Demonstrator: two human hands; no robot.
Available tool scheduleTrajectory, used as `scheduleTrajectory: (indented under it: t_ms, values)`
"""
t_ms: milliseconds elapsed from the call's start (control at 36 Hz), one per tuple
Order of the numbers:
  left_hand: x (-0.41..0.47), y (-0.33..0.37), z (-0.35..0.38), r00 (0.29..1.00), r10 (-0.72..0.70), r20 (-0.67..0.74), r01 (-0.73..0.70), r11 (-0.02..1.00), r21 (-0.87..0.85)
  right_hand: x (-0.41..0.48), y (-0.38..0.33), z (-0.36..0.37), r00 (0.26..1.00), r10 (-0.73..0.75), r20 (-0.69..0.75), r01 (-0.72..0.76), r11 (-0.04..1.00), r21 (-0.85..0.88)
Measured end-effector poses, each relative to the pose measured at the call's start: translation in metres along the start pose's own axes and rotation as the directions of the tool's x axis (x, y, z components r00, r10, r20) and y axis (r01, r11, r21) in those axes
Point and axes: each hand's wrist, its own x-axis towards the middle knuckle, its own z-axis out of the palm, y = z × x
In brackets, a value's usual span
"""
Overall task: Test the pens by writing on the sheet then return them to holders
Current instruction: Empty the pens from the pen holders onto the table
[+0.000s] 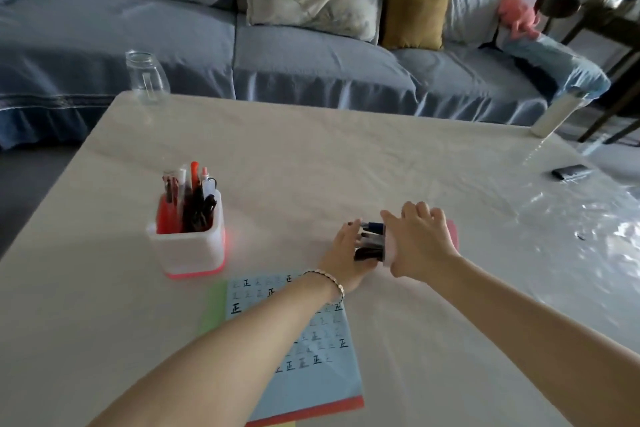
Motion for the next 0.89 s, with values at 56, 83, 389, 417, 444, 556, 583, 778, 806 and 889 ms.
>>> scheduleTrajectory:
  t_ms: [56, 83, 389, 417, 444, 556, 583, 778, 806, 889]
  values:
    - [0.006, -0.004, 0.003, 0.999, 0.038, 0.034, -0.041, 0.994, 0.105, 0.004, 0.001, 0.000, 1.000, -0.026, 0.005, 0.027, 0.998, -0.063]
    - [0.009, -0.005, 0.003, 0.997, 0.051, 0.052, -0.059, 0.985, 0.160, 0.006, 0.001, -0.001, 0.999, -0.042, -0.002, 0.042, 0.995, -0.094]
    - [0.028, -0.018, -0.012, 0.978, 0.143, 0.154, -0.210, 0.646, 0.734, 0.007, 0.018, -0.008, 0.977, -0.213, -0.018, 0.195, 0.921, -0.336]
    - [0.030, -0.018, -0.013, 0.977, 0.138, 0.163, -0.214, 0.628, 0.748, 0.005, 0.025, -0.009, 0.980, -0.197, 0.004, 0.186, 0.917, -0.354]
    - [0.031, -0.018, -0.013, 0.976, 0.136, 0.170, -0.218, 0.609, 0.763, 0.002, 0.031, -0.009, 0.984, -0.177, 0.024, 0.173, 0.913, -0.368]
    - [0.037, -0.022, -0.012, 0.972, 0.142, 0.186, -0.233, 0.543, 0.807, -0.011, 0.057, -0.009, 0.995, -0.078, 0.059, 0.094, 0.926, -0.364]
    - [0.037, -0.022, -0.012, 0.972, 0.138, 0.190, -0.235, 0.534, 0.812, -0.014, 0.062, -0.009, 0.997, -0.052, 0.059, 0.069, 0.934, -0.349]
    - [0.036, -0.026, -0.012, 0.971, 0.155, 0.180, -0.233, 0.470, 0.852, -0.029, 0.057, -0.007, 0.988, 0.154, -0.022, -0.149, 0.977, 0.154]
    - [0.034, -0.024, -0.013, 0.973, 0.143, 0.183, -0.230, 0.471, 0.852, -0.029, 0.051, -0.006, 0.983, 0.173, -0.058, -0.158, 0.966, 0.204]
    - [0.028, -0.021, -0.018, 0.975, 0.113, 0.191, -0.222, 0.520, 0.825, -0.030, 0.040, -0.008, 0.971, 0.209, -0.113, -0.183, 0.962, 0.205]
